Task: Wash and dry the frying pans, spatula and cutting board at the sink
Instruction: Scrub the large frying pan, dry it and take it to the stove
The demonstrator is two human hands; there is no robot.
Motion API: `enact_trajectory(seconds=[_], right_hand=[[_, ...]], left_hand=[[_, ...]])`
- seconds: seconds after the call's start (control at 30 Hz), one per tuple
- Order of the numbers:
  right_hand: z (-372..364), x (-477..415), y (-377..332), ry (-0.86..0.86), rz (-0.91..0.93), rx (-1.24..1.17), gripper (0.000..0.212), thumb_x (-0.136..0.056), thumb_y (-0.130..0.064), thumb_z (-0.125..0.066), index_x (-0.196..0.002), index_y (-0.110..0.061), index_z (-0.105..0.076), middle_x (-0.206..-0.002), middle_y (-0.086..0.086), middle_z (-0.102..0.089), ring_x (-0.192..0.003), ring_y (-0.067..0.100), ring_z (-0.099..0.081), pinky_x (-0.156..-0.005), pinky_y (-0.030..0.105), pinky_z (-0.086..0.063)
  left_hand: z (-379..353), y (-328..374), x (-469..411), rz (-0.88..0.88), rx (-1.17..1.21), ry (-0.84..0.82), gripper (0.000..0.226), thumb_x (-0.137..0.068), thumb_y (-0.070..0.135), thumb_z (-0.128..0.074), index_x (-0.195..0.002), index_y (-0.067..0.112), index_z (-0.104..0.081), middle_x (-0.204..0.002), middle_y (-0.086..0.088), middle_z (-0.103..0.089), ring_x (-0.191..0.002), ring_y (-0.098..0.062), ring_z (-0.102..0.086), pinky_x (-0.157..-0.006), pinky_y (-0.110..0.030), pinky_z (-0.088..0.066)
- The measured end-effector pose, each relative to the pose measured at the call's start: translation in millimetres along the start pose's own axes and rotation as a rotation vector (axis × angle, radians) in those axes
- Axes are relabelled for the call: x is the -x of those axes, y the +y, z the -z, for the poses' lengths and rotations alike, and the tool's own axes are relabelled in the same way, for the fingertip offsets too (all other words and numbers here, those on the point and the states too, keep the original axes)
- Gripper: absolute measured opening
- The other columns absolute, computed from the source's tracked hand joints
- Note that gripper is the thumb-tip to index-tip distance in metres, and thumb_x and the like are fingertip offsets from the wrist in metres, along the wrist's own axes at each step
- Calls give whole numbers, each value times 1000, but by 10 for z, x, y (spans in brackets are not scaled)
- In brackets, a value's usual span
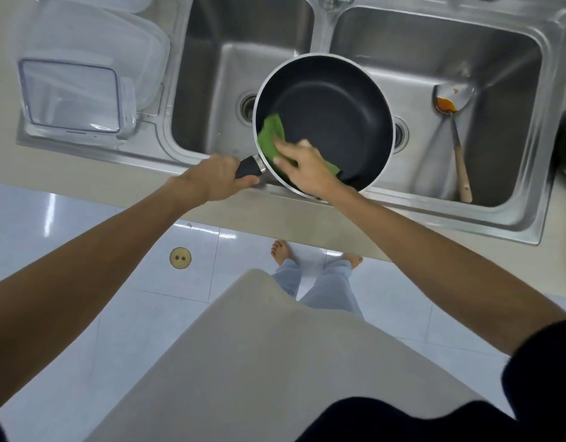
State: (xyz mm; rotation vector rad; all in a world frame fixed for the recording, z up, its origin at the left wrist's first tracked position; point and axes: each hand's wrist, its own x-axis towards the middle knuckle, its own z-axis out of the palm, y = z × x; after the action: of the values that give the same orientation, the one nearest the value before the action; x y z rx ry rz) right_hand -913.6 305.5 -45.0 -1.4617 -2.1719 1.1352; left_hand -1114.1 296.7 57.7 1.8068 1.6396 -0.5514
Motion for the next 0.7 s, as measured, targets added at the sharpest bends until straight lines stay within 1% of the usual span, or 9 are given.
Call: enact_trajectory(seconds=[0.03,0.1,0.2,0.23,0.3,0.4,0.47,0.53,0.7], right_hand=[[29,143,121,-47,75,57,46,-102,-24,-58,-147,-21,-51,-145,-6,-57,-98,23,-45,-98,31,-39],[99,240,375,-69,181,155,43,-101,-30,-58,-144,-26,-56,-152,-10,-49,-96,21,-43,-96,40,-43],[8,59,571,68,262,307,41,-102,-38,-51,-141,-27,-58,-153,-3,-48,-95,28,-44,-86,44,-46],[-27,-49,578,149,244,355,41,-103,-39,-49,-142,-27,-56,-151,2,-49,-94,32,-46,-85,45,-47],[33,-297,601,290,113,412,44,-103,-39,-45,-145,-26,-53,-141,12,-51,-98,36,-48,-89,47,-47],[319,-609,657,383,-139,450,50,-102,-40,-38,-148,-23,-49,-134,18,-49,-106,38,-48,-93,50,-46],[381,-702,685,397,-249,508,53,-101,-40,-34,-149,-20,-45,-131,19,-48,-106,38,-49,-92,49,-47],[381,-708,628,386,-290,546,53,-102,-38,-34,-150,-16,-43,-131,21,-48,-104,38,-50,-88,49,-49],[555,-522,423,336,-290,518,45,-106,-32,-35,-142,-7,-46,-130,23,-46,-105,39,-52,-82,53,-53]], left_hand=[[0,-11,-5,-4,7,-2,47,-98,54,-50,-90,8,-51,-81,-13,-56,-53,-17,-46,-43,-27,-28],[-7,-18,-13,-10,15,-3,46,-98,53,-50,-91,8,-51,-82,-12,-56,-54,-15,-46,-43,-27,-28],[-31,-16,-15,-21,21,-1,44,-99,52,-51,-94,8,-53,-86,-13,-58,-56,-13,-46,-43,-25,-28],[-55,-27,-17,-20,30,-1,44,-99,51,-51,-95,8,-54,-87,-13,-59,-55,-13,-46,-43,-24,-29],[-111,-49,-16,0,43,-3,43,-99,51,-51,-99,8,-54,-90,-13,-58,-56,-12,-47,-42,-24,-29],[-149,-55,-9,2,37,-22,44,-99,54,-48,-100,10,-51,-86,-9,-56,-53,-14,-49,-37,-21,-31],[-124,-57,-15,-16,61,-47,41,-99,54,-47,-95,14,-48,-76,-5,-54,-46,-16,-52,-32,-18,-33],[-105,-75,-5,-30,114,-57,37,-100,52,-49,-90,16,-46,-71,-4,-54,-44,-16,-52,-32,-17,-33],[-259,-79,66,-32,218,94,42,-95,51,-57,-77,13,-52,-70,-5,-57,-64,-26,-57,-47,-29,-33]])
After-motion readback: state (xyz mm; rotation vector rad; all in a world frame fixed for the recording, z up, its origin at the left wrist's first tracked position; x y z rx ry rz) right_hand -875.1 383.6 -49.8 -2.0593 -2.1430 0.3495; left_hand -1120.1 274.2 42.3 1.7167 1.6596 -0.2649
